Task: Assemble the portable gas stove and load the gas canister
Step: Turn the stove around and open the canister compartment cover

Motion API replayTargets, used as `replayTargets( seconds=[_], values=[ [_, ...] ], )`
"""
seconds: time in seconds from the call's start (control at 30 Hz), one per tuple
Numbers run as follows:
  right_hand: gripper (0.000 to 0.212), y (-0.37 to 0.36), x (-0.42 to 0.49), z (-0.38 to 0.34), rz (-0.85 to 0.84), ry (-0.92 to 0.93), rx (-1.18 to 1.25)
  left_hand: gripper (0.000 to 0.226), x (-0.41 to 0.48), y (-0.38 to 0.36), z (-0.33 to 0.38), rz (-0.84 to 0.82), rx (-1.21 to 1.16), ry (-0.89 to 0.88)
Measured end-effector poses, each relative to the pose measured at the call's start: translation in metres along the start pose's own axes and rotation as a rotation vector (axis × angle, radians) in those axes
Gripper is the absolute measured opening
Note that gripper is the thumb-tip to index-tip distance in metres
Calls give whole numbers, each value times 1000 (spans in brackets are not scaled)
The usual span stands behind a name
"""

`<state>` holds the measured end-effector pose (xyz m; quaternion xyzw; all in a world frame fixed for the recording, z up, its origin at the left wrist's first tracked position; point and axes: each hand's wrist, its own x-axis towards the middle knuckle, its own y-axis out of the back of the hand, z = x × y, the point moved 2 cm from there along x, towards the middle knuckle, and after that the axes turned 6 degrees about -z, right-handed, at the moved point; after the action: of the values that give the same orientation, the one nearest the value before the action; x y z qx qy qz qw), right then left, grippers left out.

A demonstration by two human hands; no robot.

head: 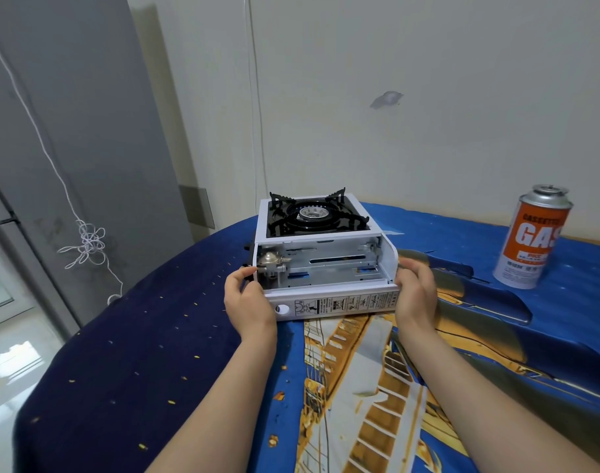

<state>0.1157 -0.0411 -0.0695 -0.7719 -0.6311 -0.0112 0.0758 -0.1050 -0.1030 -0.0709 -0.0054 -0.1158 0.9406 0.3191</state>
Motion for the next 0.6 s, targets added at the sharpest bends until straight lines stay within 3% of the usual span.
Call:
replayTargets(
  seconds=[0.6],
  values=[
    [30,0,0,-2,72,-26,-16,29,-5,4,7,77,26,-30]
  ],
)
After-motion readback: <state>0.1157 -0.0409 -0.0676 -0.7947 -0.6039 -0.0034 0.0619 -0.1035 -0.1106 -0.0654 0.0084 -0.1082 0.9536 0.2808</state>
